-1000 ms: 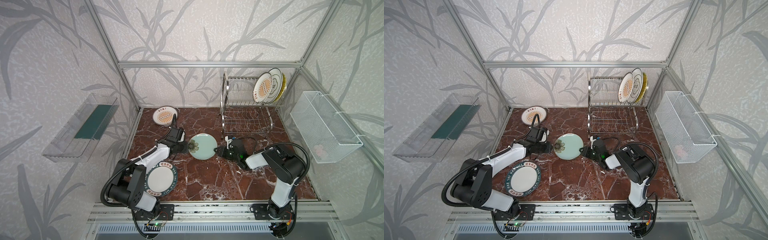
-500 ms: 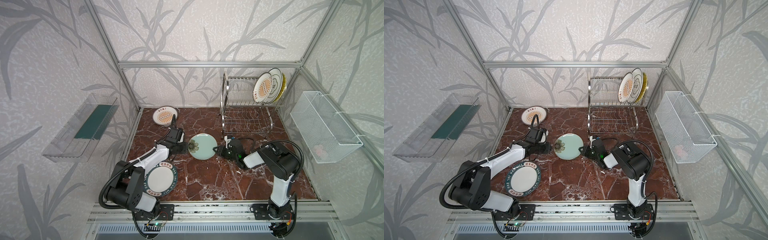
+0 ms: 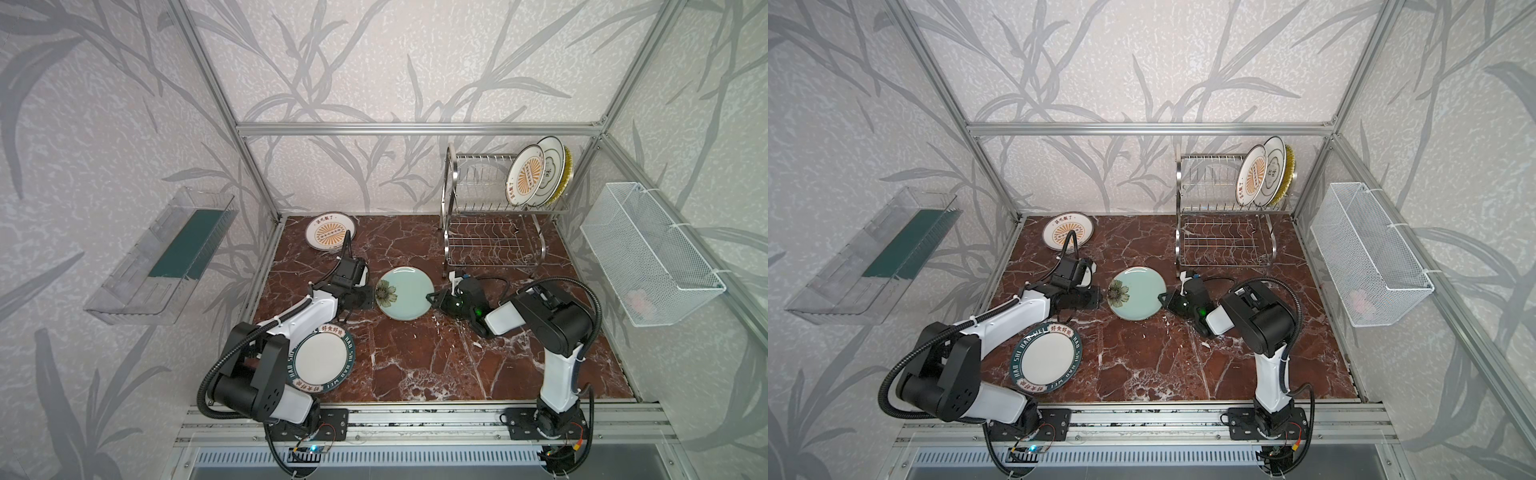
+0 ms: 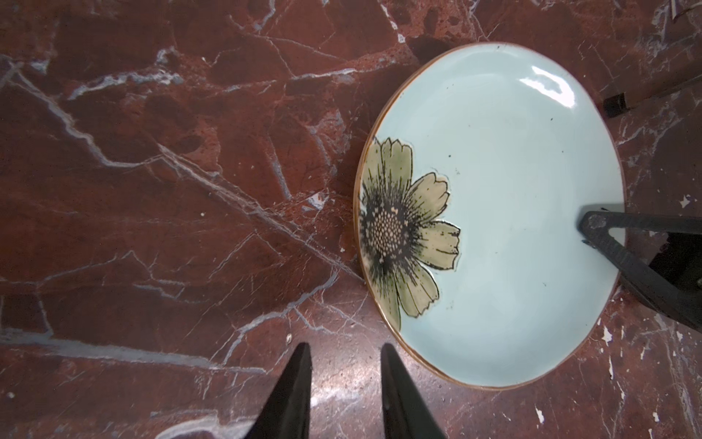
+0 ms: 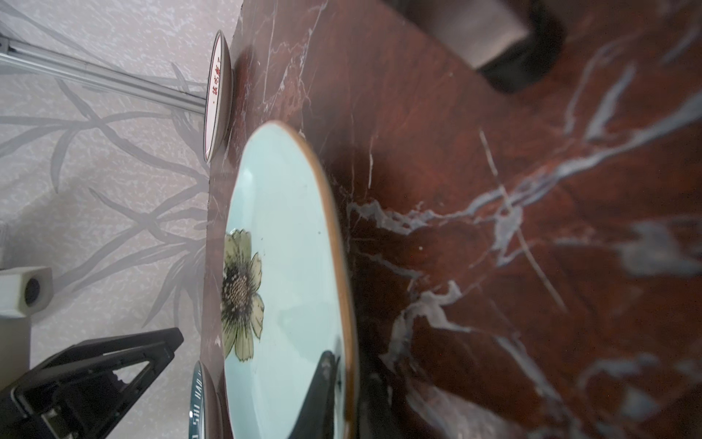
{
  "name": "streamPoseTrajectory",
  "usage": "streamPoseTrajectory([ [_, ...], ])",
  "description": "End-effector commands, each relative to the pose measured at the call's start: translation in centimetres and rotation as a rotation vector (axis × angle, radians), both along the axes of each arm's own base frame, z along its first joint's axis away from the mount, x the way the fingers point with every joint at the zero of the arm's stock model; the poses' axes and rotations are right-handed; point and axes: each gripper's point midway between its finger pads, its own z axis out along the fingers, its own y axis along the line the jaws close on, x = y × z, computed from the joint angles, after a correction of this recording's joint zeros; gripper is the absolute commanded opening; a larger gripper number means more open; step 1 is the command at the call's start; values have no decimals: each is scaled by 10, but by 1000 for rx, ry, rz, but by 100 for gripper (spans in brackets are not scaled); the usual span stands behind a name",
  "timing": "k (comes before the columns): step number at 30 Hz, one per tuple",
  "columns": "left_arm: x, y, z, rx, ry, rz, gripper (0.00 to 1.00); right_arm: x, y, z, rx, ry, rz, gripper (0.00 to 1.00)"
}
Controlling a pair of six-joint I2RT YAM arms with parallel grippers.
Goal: Load plates into a dish rack
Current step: Pick up the plate from the center of the table.
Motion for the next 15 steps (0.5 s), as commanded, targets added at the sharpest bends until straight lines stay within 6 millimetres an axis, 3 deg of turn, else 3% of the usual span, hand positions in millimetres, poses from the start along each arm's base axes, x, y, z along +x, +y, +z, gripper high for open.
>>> streamPoseTrajectory([
  [1,-2,7,5,16,-13,18,30,0,-1,-12,-25,11,-2,7],
  [4,-3,7,6,15,-13,19,30,0,-1,-12,-19,10,-1,0],
  [15,-4,8,19,-3,-36,31,26,2,-8,10,27,-26,-11,0],
])
